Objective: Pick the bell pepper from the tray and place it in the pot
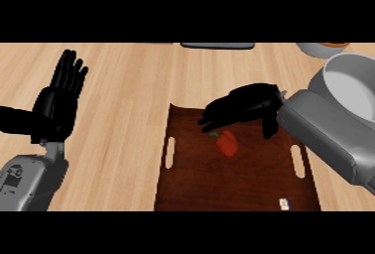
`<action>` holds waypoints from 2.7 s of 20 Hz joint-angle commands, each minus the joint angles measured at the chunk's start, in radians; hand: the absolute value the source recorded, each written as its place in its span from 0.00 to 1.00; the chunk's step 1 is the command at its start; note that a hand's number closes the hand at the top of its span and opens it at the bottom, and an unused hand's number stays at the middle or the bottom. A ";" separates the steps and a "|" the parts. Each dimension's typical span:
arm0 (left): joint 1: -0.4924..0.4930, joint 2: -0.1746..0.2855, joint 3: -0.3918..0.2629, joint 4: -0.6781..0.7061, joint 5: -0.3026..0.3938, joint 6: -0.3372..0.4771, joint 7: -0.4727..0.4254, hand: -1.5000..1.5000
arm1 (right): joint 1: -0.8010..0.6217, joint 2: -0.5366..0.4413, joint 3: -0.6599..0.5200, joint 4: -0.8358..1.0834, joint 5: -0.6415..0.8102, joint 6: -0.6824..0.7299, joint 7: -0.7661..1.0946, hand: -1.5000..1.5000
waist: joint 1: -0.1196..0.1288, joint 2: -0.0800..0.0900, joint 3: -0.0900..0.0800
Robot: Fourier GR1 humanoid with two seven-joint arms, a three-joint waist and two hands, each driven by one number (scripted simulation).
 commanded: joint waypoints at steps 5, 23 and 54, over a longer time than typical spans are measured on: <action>0.047 -0.026 0.000 0.000 -0.004 -0.030 -0.038 0.50 | -0.043 0.092 0.005 0.181 0.018 0.010 -0.225 0.00 | -0.004 -0.001 0.000; 0.001 -0.035 0.058 -0.005 -0.054 -0.026 0.041 0.50 | 0.014 0.310 -0.048 0.395 0.198 -0.165 -0.158 0.00 | -0.024 -0.006 0.000; 0.057 -0.051 0.110 -0.017 -0.066 -0.064 0.017 0.50 | 0.137 0.353 -0.316 0.324 0.194 -0.348 0.283 1.00 | -0.063 -0.024 -0.001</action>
